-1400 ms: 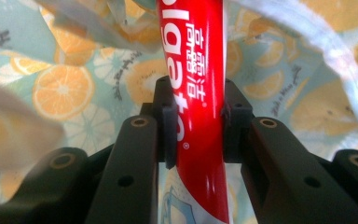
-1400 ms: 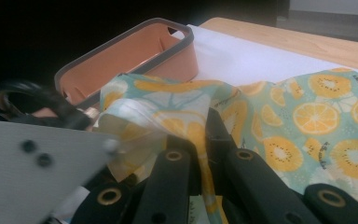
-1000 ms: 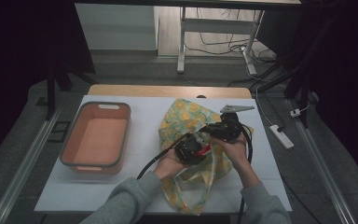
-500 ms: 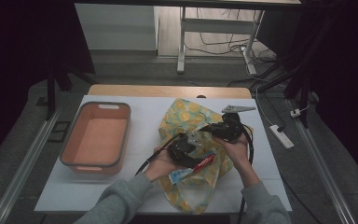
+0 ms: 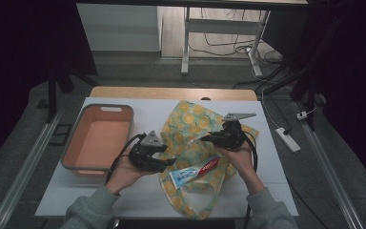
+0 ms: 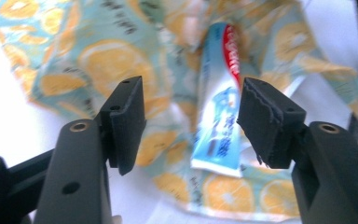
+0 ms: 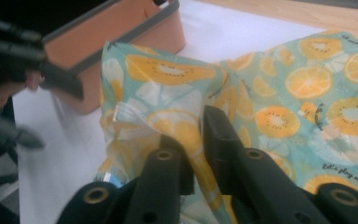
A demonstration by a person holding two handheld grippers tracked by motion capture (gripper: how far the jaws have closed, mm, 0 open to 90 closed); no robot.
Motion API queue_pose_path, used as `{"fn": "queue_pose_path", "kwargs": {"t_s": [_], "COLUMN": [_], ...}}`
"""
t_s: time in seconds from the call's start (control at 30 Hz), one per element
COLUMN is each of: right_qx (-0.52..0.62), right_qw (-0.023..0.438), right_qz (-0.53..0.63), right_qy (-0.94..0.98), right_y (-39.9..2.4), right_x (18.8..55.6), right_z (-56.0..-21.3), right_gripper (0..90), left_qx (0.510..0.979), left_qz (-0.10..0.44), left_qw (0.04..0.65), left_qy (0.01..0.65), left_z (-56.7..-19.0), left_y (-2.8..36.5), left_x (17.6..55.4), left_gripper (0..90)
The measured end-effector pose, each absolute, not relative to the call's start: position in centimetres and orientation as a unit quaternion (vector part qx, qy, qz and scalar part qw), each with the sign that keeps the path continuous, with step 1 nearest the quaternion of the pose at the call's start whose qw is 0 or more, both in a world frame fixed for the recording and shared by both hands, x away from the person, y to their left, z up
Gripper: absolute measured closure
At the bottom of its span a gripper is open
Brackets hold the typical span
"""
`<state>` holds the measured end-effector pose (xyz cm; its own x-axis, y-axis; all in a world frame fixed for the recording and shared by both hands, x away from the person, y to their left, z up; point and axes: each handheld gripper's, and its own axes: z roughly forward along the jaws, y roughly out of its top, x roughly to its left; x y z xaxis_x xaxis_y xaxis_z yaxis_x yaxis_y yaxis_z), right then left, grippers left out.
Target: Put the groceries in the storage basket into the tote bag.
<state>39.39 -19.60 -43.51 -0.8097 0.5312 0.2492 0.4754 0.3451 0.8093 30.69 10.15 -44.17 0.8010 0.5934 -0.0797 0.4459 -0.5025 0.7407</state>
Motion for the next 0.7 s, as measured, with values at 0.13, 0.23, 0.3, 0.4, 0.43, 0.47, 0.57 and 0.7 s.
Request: {"fn": "queue_pose_path", "kwargs": {"t_s": [0.13,0.23,0.3,0.4,0.43,0.47,0.57,0.7], "right_qx": [0.299,0.297,0.300,0.304,0.308,0.312,0.327,0.349], "right_qw": [0.066,0.103,0.112,0.128,0.133,0.135,0.138,0.133], "right_qz": [0.477,0.494,0.499,0.505,0.507,0.509,0.500,0.473], "right_qy": [0.824,0.811,0.805,0.797,0.794,0.791,0.790,0.798], "right_y": [-19.9,-20.8,-21.5,-22.7,-23.2,-23.7,-25.1,-26.5], "right_x": [38.0,36.4,35.4,33.8,33.3,32.8,31.4,30.0], "right_z": [-43.1,-42.1,-41.3,-40.4,-40.3,-40.1,-40.3,-41.9], "right_gripper": [46.1,31.9,27.7,24.8,24.2,23.5,23.1,23.5], "left_qx": [0.858,0.858,0.858,0.861,0.862,0.864,0.867,0.869], "left_qz": [0.088,0.081,0.080,0.079,0.080,0.079,0.081,0.081], "left_qw": [0.399,0.395,0.392,0.385,0.383,0.379,0.369,0.356], "left_qy": [0.313,0.318,0.321,0.323,0.322,0.322,0.326,0.334], "left_z": [-44.3,-44.5,-44.8,-45.0,-45.1,-45.2,-45.5,-46.0], "left_y": [10.9,11.2,11.2,11.0,10.9,10.7,10.2,9.7], "left_x": [31.2,31.5,31.6,31.7,31.7,31.7,31.7,32.0], "left_gripper": [37.8,35.4,33.9,32.7,32.6,31.9,29.5,27.6]}}
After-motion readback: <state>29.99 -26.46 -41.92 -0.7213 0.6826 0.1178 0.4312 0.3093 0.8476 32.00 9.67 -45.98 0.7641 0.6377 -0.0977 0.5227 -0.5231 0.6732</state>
